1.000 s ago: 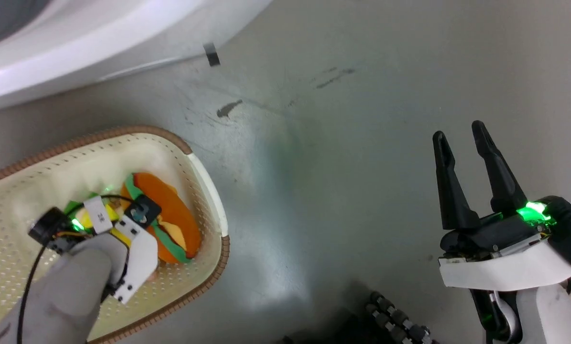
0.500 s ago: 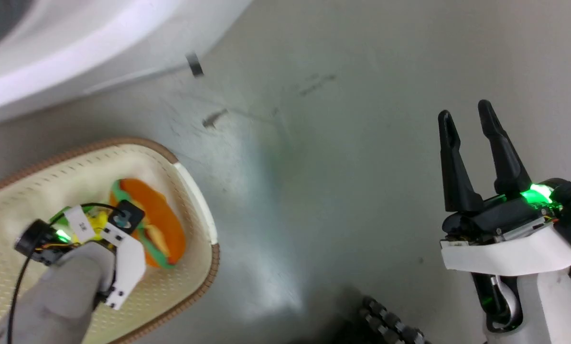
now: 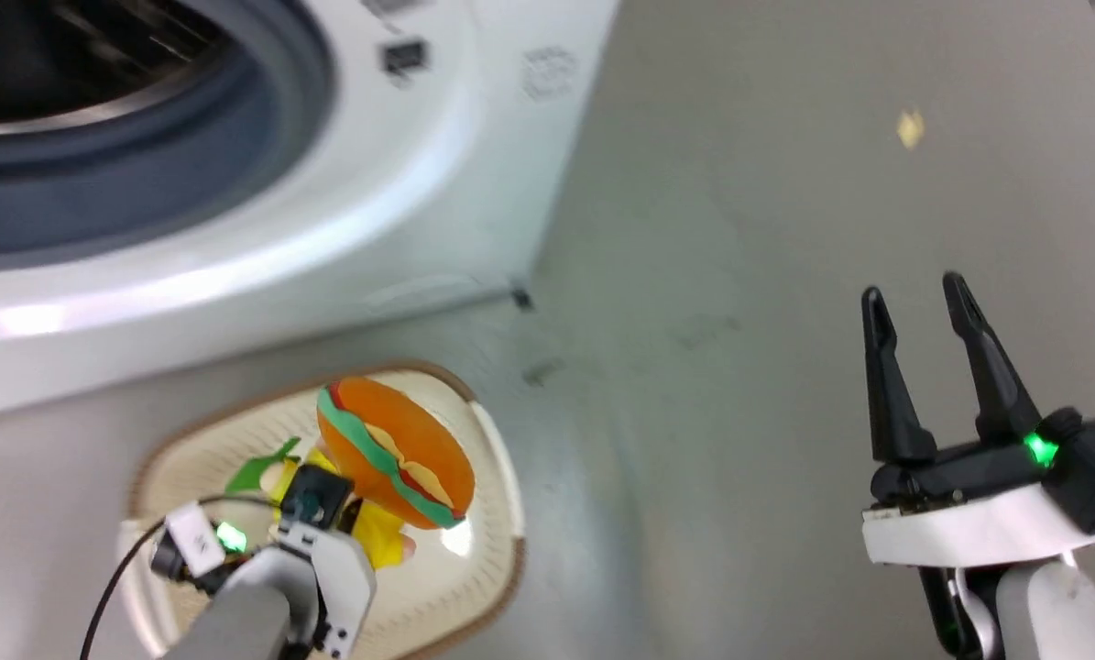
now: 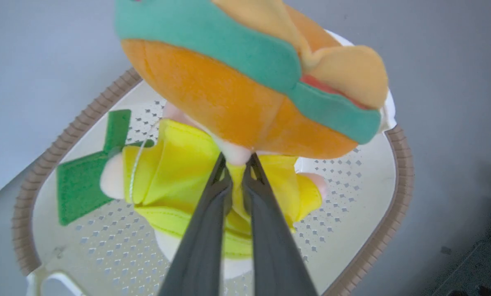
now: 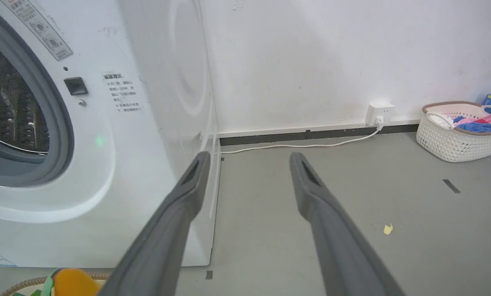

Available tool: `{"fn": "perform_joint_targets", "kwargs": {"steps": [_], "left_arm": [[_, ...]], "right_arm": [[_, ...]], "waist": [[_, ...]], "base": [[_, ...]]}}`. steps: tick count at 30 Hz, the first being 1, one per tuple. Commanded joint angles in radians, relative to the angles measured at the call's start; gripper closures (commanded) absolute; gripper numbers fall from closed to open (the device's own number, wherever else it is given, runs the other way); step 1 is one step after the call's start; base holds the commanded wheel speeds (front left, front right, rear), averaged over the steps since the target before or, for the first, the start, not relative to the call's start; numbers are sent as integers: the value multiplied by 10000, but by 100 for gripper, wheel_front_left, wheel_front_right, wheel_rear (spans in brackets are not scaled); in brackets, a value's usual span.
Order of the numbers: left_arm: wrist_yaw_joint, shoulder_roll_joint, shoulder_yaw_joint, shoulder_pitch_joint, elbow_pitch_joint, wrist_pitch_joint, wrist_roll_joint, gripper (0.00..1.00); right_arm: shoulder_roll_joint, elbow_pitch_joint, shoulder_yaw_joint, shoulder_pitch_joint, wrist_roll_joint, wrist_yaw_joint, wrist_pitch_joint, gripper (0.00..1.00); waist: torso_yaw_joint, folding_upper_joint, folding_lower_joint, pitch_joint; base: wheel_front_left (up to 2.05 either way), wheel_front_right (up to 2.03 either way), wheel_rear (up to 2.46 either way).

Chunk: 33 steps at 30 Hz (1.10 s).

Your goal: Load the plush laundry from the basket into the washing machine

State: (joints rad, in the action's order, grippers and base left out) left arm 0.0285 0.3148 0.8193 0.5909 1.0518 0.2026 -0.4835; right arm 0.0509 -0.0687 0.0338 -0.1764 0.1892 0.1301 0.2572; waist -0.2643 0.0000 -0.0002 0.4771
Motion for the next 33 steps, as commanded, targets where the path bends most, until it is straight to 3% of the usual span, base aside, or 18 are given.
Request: {"fn": "perform_joint_targets", "kwargs": {"steps": [1,6,10,16,23,27,32,33], "left_arm": [[-114,-18,-133,-285,-124,236,-113,100],[-581,-35,-693,-1119,-1165,575,-360,100],[-1382,242,-1421,-1967,-3402,587,94,100],[-2208,257,-2880,-3422,-6514,590,672,100],[-2118,-219,-4824,-3973,-8834,590,942,100],[-1993,-337,-5507,-3755,-9494,591,1270,100],[-1563,-62,-6435,-2686,-9653,591,1578,100],[-1372,260,-6588,-2062,-9451,591,1736,100]], "right_arm": [[-7,44,-31,175,-124,6,45,0],[-7,101,-107,651,-410,6,45,0],[-7,110,-123,939,-502,6,45,0],[-7,100,-110,1245,-541,6,45,0],[-7,28,56,1163,-565,6,45,0],[-7,-59,139,1026,-563,6,45,0],[-7,-256,218,591,-655,6,45,0],[-7,-373,240,412,-650,6,45,0]], "waist": [[1210,0,2,-1418],[1873,0,2,-2293],[2231,0,2,-2725],[2495,0,2,-3029],[2367,0,2,-2595],[2183,0,2,-2077],[1759,0,2,-842],[1553,0,2,-366]], "base": [[0,0,0],[0,0,0],[0,0,0],[0,0,0],[0,0,0],[0,0,0],[0,0,0],[0,0,0]]}}
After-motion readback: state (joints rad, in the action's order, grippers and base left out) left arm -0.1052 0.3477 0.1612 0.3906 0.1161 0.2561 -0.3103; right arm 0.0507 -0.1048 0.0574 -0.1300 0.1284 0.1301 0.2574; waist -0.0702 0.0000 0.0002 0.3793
